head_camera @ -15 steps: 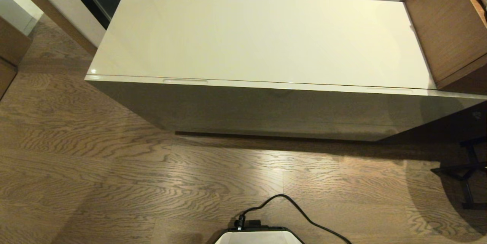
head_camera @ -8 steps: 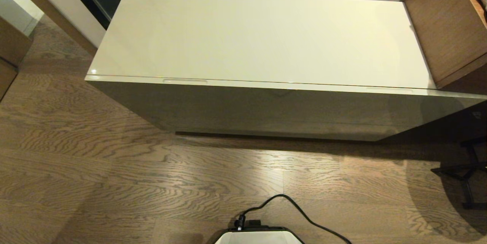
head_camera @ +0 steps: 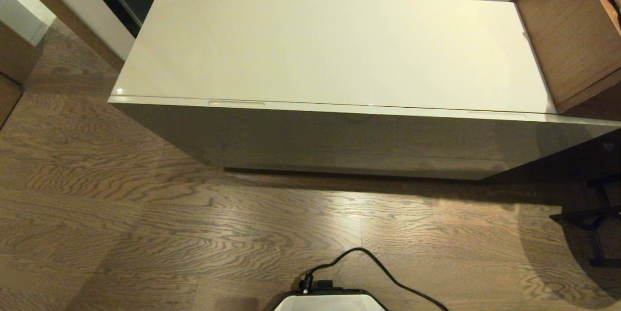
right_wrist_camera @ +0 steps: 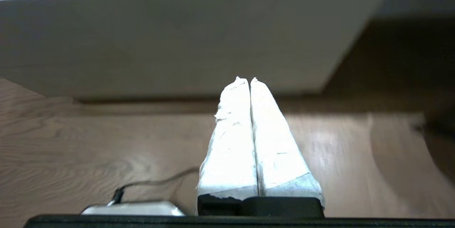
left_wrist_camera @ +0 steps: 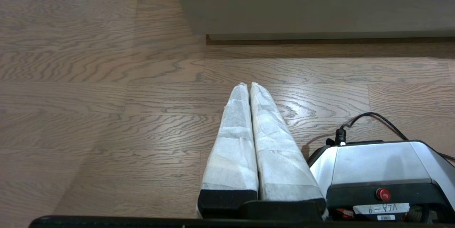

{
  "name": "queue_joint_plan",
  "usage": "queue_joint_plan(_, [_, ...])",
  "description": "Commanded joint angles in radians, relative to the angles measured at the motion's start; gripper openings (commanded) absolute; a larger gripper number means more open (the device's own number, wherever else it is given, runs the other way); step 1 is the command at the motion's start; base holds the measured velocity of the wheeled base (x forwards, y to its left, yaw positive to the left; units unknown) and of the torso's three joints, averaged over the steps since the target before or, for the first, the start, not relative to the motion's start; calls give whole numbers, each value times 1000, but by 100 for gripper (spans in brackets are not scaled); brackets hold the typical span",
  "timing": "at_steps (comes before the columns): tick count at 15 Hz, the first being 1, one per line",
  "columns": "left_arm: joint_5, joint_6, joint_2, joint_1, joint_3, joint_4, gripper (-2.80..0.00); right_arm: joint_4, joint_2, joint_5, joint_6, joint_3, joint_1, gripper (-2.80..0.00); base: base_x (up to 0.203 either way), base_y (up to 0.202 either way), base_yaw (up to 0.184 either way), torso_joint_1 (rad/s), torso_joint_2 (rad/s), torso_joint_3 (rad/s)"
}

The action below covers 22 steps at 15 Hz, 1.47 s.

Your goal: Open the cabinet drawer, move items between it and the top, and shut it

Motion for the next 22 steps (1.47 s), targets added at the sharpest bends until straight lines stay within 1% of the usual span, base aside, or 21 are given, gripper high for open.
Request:
queue_joint_plan(1, [0, 1, 1, 0, 0, 0, -280, 24, -3, 5, -14, 77, 0, -280, 0, 0, 0, 0, 0, 0])
queue_joint_plan(2, [0, 1, 1, 0, 0, 0, -280, 94, -3, 6, -17, 77, 0, -280, 0, 0, 0, 0, 0, 0])
queue_joint_plan(3, [0, 1, 1, 1, 0, 0, -280, 112, -3, 7, -19, 76, 0, -280, 0, 0, 0, 0, 0, 0])
queue_joint_plan(8, [0, 1, 1, 1, 0, 0, -280, 123, -3, 8, -28, 77, 0, -280, 0, 0, 0, 0, 0, 0])
queue_joint_plan(10, [0, 1, 1, 0, 0, 0, -280, 132, -2, 16, -71, 76, 0, -280, 0, 0, 0, 0, 0, 0])
queue_joint_plan(11, [0, 1, 1, 0, 0, 0, -280, 132, -2, 14, -78, 76, 0, -280, 0, 0, 0, 0, 0, 0])
queue_joint_plan(17, [0, 1, 1, 0, 0, 0, -280, 129, -2, 12, -59, 76, 0, -280, 0, 0, 0, 0, 0, 0])
queue_joint_plan(22, [0, 1, 1, 1, 0, 0, -280, 131, -2, 11, -59, 76, 0, -280, 0, 0, 0, 0, 0, 0])
